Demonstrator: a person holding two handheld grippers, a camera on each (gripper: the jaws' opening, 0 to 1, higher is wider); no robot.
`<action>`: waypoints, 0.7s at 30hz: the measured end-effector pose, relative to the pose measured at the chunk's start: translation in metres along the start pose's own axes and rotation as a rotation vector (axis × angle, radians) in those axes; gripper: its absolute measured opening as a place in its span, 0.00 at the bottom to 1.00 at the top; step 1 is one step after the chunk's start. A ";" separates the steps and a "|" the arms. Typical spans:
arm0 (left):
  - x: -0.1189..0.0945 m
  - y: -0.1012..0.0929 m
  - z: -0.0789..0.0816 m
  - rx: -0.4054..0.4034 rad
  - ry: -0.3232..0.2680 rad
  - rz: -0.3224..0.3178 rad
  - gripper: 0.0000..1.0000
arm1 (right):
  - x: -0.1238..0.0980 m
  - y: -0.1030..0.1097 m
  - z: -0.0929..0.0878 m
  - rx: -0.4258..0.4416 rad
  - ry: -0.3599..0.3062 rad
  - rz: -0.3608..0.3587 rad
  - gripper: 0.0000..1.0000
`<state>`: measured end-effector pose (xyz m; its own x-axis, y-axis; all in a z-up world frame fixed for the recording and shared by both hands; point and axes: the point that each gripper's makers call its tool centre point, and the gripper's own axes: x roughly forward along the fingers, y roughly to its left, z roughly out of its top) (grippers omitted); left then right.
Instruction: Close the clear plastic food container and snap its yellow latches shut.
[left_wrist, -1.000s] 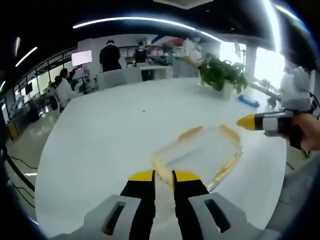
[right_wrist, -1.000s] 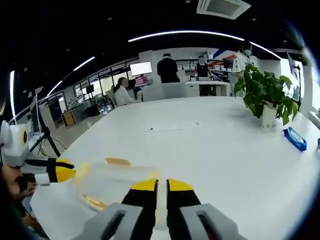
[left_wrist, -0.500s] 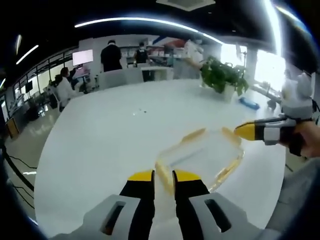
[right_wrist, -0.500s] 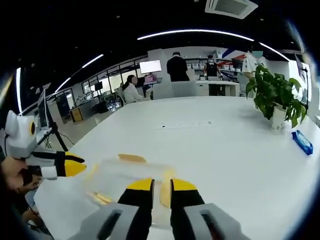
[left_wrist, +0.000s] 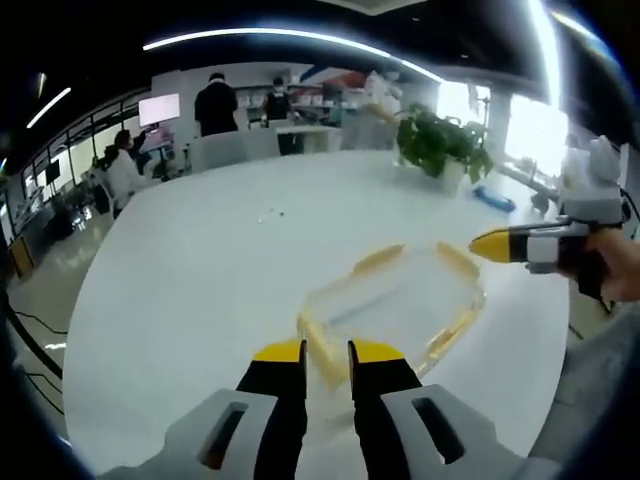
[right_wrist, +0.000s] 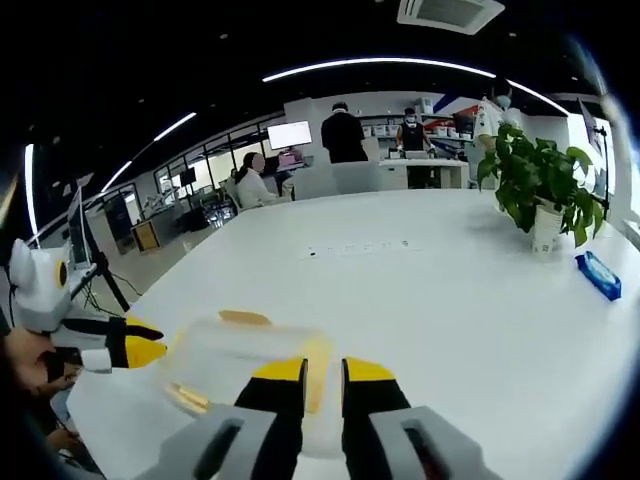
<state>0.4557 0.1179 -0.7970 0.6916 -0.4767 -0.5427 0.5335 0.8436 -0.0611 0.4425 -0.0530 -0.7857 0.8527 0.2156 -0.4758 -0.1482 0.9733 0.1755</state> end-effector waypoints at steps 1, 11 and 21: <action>0.000 0.000 -0.001 -0.007 0.000 -0.001 0.13 | 0.001 0.005 0.000 -0.008 -0.001 0.007 0.11; 0.003 0.001 -0.005 -0.014 0.008 -0.001 0.17 | 0.003 0.002 -0.011 -0.089 0.047 -0.003 0.14; 0.004 0.000 -0.006 -0.020 0.013 -0.012 0.17 | -0.003 -0.026 -0.007 -0.086 0.037 -0.057 0.14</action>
<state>0.4557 0.1177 -0.8038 0.6787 -0.4832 -0.5530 0.5317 0.8428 -0.0838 0.4403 -0.0780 -0.7948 0.8420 0.1609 -0.5150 -0.1438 0.9869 0.0733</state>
